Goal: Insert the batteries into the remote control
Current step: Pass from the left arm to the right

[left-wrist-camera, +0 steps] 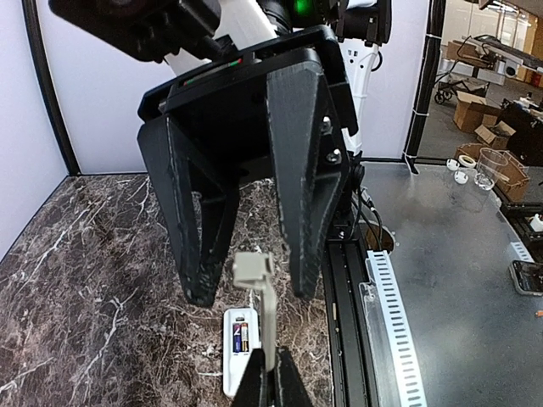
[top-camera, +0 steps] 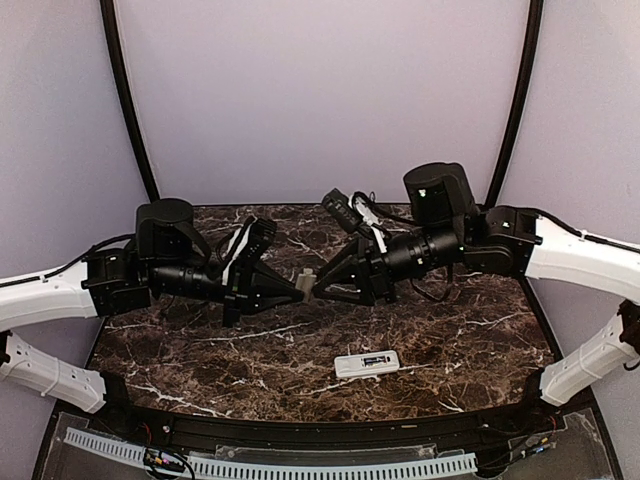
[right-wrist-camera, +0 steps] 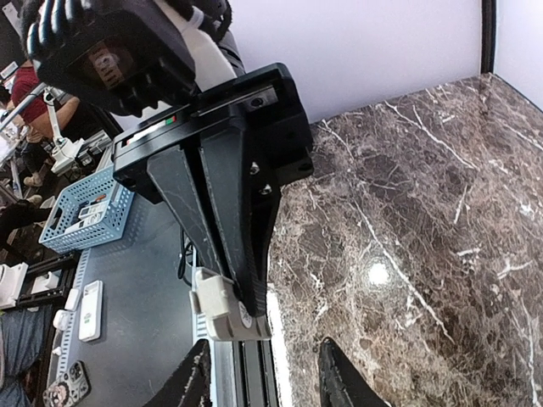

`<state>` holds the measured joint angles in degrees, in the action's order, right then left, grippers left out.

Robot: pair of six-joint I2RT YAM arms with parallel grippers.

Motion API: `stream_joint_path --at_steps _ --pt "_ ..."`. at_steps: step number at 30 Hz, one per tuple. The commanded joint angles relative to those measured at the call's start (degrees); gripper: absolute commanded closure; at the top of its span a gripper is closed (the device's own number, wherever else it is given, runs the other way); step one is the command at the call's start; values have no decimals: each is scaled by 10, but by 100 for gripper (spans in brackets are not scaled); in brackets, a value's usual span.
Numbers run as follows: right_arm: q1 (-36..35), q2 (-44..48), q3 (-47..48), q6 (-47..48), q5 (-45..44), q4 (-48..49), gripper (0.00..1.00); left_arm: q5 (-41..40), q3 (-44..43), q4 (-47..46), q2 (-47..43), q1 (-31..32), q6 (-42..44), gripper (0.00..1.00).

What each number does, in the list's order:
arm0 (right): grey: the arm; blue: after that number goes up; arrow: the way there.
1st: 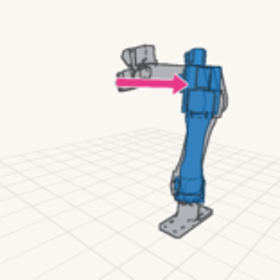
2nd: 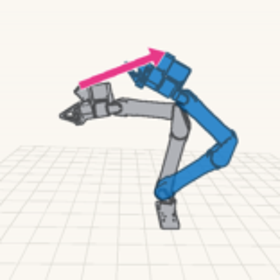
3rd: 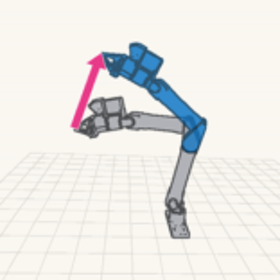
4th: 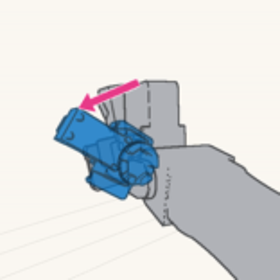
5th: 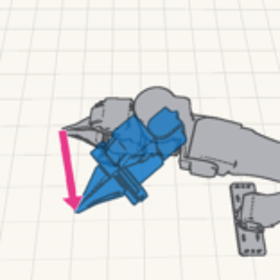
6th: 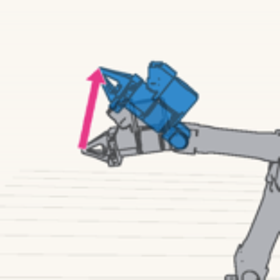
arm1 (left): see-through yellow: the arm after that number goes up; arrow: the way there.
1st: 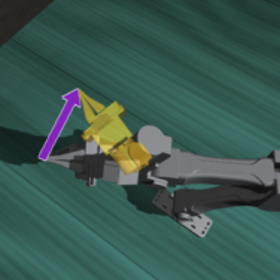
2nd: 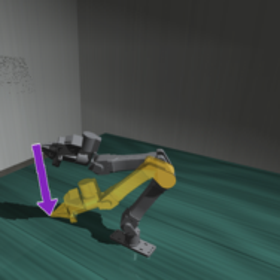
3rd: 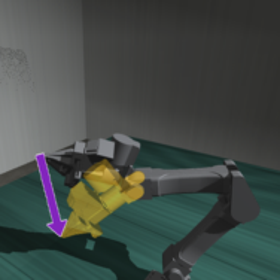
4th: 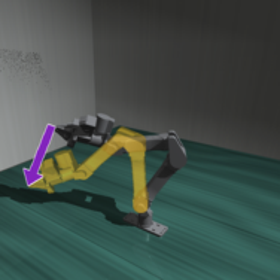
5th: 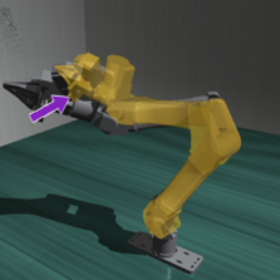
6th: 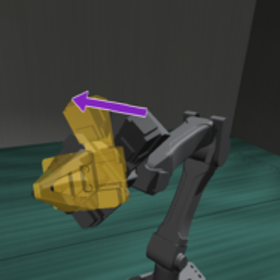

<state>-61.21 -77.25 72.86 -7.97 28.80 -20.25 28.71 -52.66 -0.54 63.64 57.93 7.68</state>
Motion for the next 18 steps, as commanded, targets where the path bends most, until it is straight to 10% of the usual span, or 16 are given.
stream_joint_path --at_steps 1,18 --pt "-14 10 -24 -43 10 106 62 7 -18 -2 -3 1 -15 100" --pt "-21 -4 -25 -41 43 111 100 11 -33 2 2 1 -21 100"
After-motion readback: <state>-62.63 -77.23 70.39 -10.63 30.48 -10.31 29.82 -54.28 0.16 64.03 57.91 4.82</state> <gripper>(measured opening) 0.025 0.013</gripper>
